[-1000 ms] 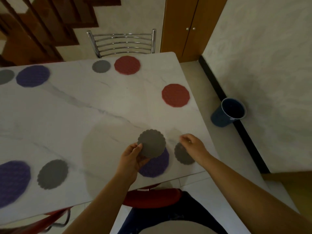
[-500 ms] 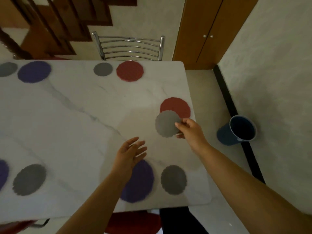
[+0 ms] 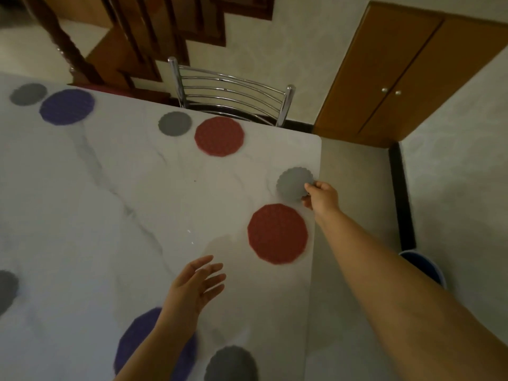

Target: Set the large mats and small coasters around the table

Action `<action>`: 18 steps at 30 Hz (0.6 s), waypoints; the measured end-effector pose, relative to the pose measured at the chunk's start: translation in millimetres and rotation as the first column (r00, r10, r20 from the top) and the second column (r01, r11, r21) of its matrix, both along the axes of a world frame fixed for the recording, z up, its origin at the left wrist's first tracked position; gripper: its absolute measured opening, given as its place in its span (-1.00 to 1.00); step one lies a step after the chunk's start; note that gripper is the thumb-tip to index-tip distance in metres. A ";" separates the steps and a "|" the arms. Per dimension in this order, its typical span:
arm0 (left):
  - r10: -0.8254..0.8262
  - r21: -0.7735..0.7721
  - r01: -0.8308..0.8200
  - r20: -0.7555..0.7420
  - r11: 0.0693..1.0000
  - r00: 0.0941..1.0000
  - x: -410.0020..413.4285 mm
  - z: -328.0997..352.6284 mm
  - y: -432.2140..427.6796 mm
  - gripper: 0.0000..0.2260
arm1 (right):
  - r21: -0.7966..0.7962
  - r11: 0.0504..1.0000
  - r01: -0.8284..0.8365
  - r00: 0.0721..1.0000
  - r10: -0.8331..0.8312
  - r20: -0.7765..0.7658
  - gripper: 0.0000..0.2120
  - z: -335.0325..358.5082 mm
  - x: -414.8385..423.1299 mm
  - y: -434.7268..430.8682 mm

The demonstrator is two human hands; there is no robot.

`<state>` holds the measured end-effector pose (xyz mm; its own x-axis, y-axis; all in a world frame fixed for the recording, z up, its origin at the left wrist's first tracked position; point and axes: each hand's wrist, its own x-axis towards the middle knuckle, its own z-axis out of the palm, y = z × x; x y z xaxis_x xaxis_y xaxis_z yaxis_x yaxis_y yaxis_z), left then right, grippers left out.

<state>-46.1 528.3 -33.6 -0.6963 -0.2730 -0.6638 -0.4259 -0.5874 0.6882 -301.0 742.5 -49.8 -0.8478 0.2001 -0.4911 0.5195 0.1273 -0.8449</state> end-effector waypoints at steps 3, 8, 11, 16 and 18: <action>0.035 0.008 -0.036 0.023 0.999 0.999 -0.1 -0.7 6.1 -0.81 | 0.045 0.998 -0.038 0.999 0.036 0.034 -0.84 -15.4 -14.3 -1.3; 0.080 0.023 -0.081 0.056 0.996 0.995 7.5 -2.0 10.0 -0.80 | 0.187 0.980 -0.070 0.997 0.068 0.019 -0.71 -27.1 -20.9 2.5; 0.087 0.032 -0.090 0.070 0.995 0.994 13.3 -2.9 9.1 -0.79 | 0.359 0.921 -0.153 0.983 0.178 -0.039 -0.65 -28.9 -21.9 4.5; 0.081 0.035 -0.083 0.047 0.996 0.996 20.2 -1.5 -0.6 -0.78 | 0.354 0.910 -0.217 0.972 0.234 -0.006 -0.62 -21.4 -16.7 6.8; 0.074 0.044 -0.076 0.047 0.996 0.996 22.3 -2.7 -4.9 -0.78 | 0.385 0.896 -0.221 0.969 0.246 -0.017 -0.61 -21.0 -11.4 7.1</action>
